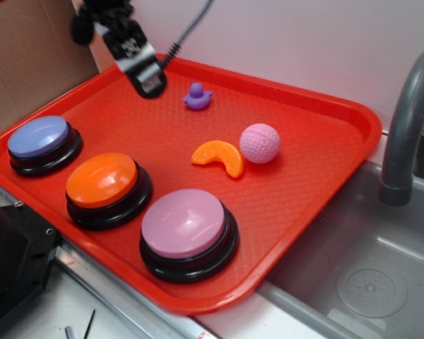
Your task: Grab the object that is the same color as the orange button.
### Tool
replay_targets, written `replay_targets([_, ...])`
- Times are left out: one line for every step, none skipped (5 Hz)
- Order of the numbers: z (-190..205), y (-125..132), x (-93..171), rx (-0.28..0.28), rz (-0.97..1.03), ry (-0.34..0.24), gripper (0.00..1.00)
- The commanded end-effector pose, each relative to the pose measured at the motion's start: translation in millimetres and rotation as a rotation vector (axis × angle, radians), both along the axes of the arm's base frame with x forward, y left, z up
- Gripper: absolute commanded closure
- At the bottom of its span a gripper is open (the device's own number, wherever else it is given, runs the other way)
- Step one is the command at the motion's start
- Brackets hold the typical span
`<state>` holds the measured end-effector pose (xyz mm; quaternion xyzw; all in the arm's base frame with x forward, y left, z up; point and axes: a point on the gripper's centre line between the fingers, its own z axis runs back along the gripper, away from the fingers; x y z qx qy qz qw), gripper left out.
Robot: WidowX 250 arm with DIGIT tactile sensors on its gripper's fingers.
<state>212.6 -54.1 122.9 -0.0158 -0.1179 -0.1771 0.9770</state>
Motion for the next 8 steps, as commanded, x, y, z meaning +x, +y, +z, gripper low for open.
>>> replay_targets([-39.2,-10.1,19.7,0.09,0.045,0.034,0.0])
replay_targets([-64.9,-12.9,22.6,0.126,0.049,0.074,0.0])
replay_targets([-80.8,-16.0,24.5,0.157,0.046,0.101,0.0])
replay_targets([-92.2,-14.9,27.8,0.204,0.066,0.109,0.0])
replay_targets([-99.6,-10.8,31.3,0.219,0.083,0.122,0.0])
replay_targets([-104.8,-7.5,38.2,0.215,0.092,0.135,0.0])
replay_targets([-107.8,-2.1,44.6,0.212,0.105,0.15,0.0])
replay_targets([-111.9,3.2,45.2,0.194,0.12,0.177,0.0])
